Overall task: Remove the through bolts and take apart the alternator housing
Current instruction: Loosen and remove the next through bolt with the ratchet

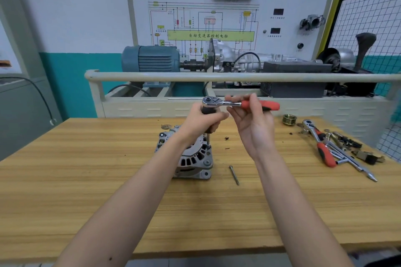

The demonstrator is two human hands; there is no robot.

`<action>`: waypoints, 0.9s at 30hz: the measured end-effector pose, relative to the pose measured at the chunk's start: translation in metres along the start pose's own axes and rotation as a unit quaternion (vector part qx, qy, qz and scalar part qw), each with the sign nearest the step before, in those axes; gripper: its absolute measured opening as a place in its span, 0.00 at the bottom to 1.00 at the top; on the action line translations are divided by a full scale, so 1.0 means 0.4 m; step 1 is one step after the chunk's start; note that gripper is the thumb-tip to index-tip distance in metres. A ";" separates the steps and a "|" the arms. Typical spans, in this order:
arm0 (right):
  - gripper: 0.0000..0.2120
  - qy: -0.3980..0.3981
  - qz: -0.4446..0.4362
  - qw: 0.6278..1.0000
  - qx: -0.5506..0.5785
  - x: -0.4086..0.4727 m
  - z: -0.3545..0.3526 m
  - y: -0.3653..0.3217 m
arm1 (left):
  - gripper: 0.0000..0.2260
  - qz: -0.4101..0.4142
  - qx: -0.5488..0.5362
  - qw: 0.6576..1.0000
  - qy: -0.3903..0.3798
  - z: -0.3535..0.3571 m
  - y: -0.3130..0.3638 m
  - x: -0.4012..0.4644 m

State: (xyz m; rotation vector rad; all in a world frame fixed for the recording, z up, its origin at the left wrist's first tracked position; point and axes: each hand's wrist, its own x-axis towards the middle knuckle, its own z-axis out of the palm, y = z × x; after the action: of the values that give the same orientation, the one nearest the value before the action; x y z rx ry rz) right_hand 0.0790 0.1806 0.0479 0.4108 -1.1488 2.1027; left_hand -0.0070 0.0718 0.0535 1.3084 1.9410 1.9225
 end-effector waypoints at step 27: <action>0.13 0.050 0.079 0.996 0.013 0.059 0.020 -0.009 | 0.16 -0.019 0.053 0.998 -0.007 0.009 0.010 -0.004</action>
State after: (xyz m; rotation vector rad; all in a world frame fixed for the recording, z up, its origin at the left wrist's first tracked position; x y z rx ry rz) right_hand 0.0644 0.1851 0.0677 0.2300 -1.1296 2.2493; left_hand -0.0018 0.0730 0.0553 1.2975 2.0712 1.8125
